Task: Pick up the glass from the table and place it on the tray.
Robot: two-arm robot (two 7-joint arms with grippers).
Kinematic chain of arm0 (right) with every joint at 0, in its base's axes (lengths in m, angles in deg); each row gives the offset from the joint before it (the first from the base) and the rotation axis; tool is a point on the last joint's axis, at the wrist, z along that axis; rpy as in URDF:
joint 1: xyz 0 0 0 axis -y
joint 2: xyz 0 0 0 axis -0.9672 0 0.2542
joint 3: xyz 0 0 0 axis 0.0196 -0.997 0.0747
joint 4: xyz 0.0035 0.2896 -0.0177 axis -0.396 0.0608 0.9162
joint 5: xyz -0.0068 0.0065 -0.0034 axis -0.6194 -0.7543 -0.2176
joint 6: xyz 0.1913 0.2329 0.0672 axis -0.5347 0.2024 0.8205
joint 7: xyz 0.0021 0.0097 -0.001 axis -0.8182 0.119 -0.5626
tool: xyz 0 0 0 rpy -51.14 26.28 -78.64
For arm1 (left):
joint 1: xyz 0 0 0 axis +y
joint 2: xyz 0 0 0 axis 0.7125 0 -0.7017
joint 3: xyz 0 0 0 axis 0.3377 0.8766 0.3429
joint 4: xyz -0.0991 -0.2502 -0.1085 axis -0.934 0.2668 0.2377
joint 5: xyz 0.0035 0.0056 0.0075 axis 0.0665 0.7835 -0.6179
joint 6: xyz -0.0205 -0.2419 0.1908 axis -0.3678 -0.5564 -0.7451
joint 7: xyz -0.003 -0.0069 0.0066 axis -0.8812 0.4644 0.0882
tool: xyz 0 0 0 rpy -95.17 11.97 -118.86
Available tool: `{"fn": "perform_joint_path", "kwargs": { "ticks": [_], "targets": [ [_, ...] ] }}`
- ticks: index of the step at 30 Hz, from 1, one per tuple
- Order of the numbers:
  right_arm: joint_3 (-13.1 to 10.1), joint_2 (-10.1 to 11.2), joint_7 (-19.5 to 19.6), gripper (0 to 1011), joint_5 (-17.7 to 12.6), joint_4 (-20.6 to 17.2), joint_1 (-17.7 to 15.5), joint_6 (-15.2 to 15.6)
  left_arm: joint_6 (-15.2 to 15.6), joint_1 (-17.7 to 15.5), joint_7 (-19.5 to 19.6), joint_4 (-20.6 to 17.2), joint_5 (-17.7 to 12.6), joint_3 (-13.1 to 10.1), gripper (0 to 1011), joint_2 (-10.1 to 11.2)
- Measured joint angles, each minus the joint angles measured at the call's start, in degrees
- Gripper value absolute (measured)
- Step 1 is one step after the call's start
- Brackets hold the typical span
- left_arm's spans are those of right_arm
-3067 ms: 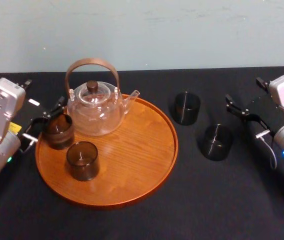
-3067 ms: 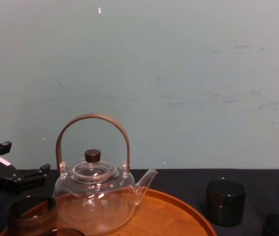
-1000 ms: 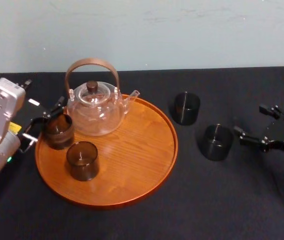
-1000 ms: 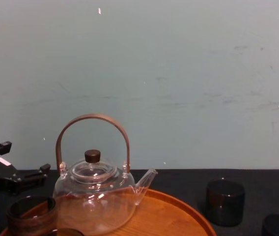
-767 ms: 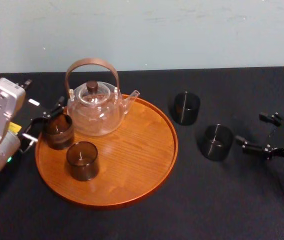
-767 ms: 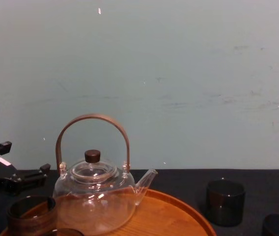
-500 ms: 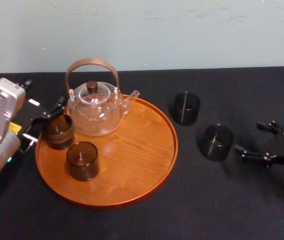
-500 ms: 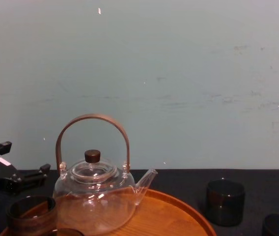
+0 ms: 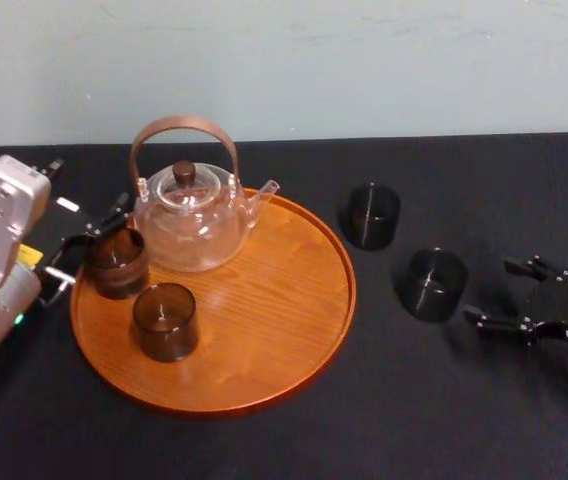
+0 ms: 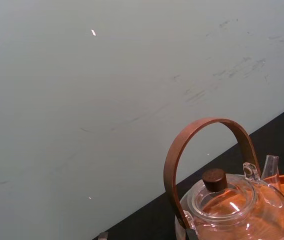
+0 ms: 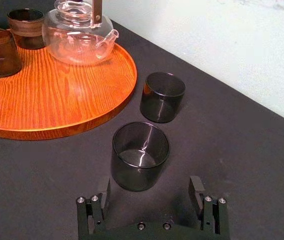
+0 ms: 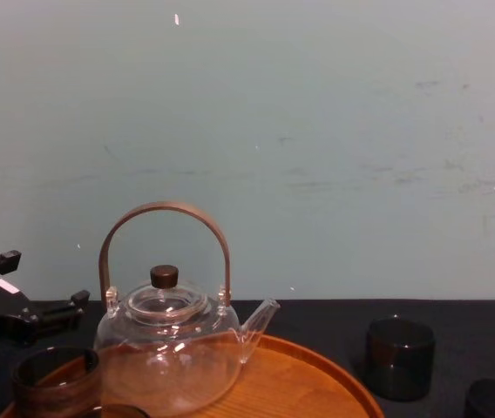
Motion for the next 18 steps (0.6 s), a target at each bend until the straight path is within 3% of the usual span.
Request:
{"fn": "perform_joint_path", "kwargs": {
  "ticks": [8,18],
  "targets": [
    [0.1,-1.5,-1.3,1002,-0.4,1.1,1.2,1.7,0.0,0.0,0.0,0.0,0.0,0.0,1002,0.0],
    [0.9,-2.9,-2.4,1002,-3.0,2.8,3.4,5.4,0.0,0.0,0.0,0.0,0.0,0.0,1001,0.0]
  ]
}}
